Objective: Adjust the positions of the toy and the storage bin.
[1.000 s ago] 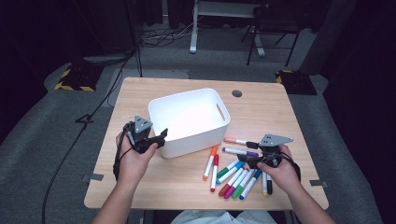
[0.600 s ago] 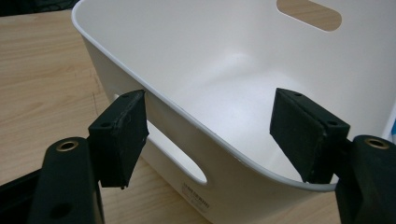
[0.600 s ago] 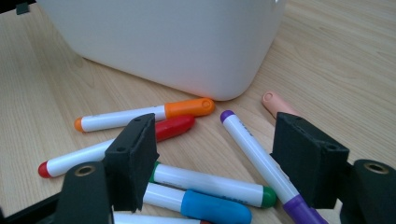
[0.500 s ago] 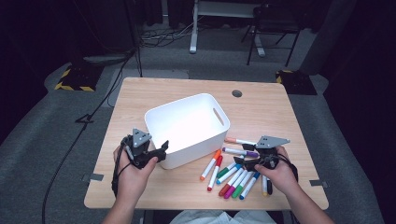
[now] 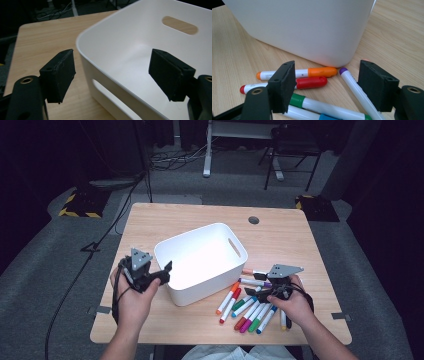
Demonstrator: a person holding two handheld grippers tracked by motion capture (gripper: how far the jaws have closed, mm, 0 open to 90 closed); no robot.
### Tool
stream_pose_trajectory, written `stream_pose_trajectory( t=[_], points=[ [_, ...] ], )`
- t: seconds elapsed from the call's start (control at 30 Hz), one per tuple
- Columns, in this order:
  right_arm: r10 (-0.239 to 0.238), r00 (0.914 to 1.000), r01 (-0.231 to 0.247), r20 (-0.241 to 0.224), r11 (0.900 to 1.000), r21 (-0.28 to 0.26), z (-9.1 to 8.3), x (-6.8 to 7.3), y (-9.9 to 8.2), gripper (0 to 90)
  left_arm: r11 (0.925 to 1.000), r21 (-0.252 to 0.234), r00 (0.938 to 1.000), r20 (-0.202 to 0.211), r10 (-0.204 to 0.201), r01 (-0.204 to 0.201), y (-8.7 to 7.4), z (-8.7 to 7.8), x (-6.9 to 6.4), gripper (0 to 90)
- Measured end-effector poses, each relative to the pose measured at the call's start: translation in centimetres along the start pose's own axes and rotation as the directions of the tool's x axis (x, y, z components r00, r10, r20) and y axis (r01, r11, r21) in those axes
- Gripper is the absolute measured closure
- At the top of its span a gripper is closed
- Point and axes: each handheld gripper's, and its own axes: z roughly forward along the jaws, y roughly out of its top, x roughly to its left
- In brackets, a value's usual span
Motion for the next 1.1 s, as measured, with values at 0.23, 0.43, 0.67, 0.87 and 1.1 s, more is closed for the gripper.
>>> stream_pose_trajectory(
  t=[0.23,0.43,0.67,0.87,1.1],
  points=[
    [0.006,1.0000,-0.006,0.002,1.0000,0.007,-0.1,0.3,-0.1,30.7,0.9978,0.066,0.9992,0.039,0.003,-0.006,1.4,5.0,3.9,34.4],
    [0.004,1.0000,-0.004,-0.005,0.9998,0.017,-0.2,0.1,-0.3,39.2,0.9896,0.124,0.9925,0.107,0.060,-0.073,0.7,6.2,2.9,65.3],
    [-0.023,0.9992,0.023,-0.032,0.9995,0.020,0.9,1.0,0.1,39.2,0.9828,0.178,0.9934,0.111,0.028,-0.048,0.4,4.3,2.1,64.7],
    [-0.020,0.9993,0.020,-0.032,0.9996,0.022,1.2,1.2,-0.1,38.9,0.9855,0.163,0.9874,0.157,0.019,-0.045,-1.0,2.3,0.7,52.1],
    [-0.012,0.9997,0.013,-0.020,0.9995,0.028,1.2,0.8,-0.5,38.2,0.9878,0.149,0.9805,0.196,0.014,-0.044,-2.1,0.7,-0.6,49.9]
  ],
)
